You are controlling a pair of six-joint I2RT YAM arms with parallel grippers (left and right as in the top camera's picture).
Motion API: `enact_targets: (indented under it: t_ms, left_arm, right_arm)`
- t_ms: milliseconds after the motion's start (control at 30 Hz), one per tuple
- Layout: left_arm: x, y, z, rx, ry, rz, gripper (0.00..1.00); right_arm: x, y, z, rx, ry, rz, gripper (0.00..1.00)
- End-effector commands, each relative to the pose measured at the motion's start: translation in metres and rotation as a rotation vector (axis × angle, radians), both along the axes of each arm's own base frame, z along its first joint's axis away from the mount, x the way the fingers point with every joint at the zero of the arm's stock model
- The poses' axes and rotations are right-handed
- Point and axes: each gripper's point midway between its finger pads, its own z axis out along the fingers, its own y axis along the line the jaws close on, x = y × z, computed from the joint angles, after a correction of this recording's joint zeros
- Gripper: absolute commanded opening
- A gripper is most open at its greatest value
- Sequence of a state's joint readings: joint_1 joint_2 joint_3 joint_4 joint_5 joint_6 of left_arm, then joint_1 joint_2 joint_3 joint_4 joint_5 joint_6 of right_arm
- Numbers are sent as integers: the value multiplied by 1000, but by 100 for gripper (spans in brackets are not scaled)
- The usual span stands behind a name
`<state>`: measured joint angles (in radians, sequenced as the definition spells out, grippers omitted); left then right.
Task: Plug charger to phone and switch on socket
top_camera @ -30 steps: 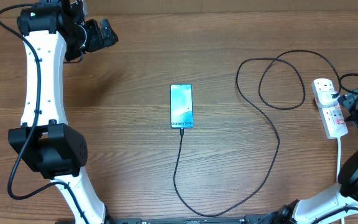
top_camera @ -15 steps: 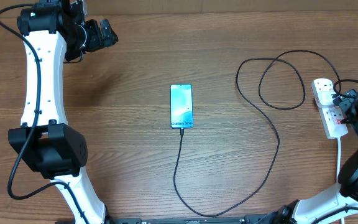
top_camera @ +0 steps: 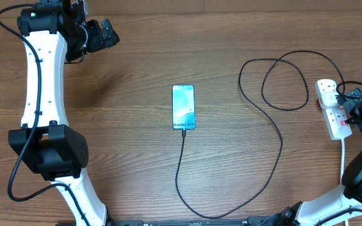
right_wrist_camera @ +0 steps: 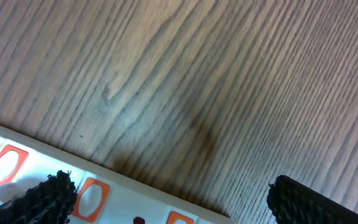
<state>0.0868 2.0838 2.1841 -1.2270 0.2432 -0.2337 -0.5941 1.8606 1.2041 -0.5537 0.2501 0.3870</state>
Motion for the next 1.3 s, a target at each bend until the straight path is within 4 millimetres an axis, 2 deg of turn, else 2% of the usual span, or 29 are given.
enact_targets:
  t_ms: [0,200,700,767,1033,1267]
  left_arm:
    - [0,-3,9,-9,-20,-1,100]
    - [0,-3,9,-9,-20,-1,99]
    - [0,-3,9,-9,-20,-1,100]
    - [0,-3,9,-9,-20,-1,100]
    - [0,-3,9,-9,-20,-1,100]
    - [0,-3,9,-9,-20,-1,100]
  right_arm:
    - [-2,1,-15,13,32,19,100]
    - [-5,4,-29,41,62,21,100]
    - [-6,14,-33,92,61,41,100]
    - [-4,16,-32,101,57,58,97]
    - [-1,14,-19,80,36,68,98]
    - [3,22,-20,118,20,108,98]
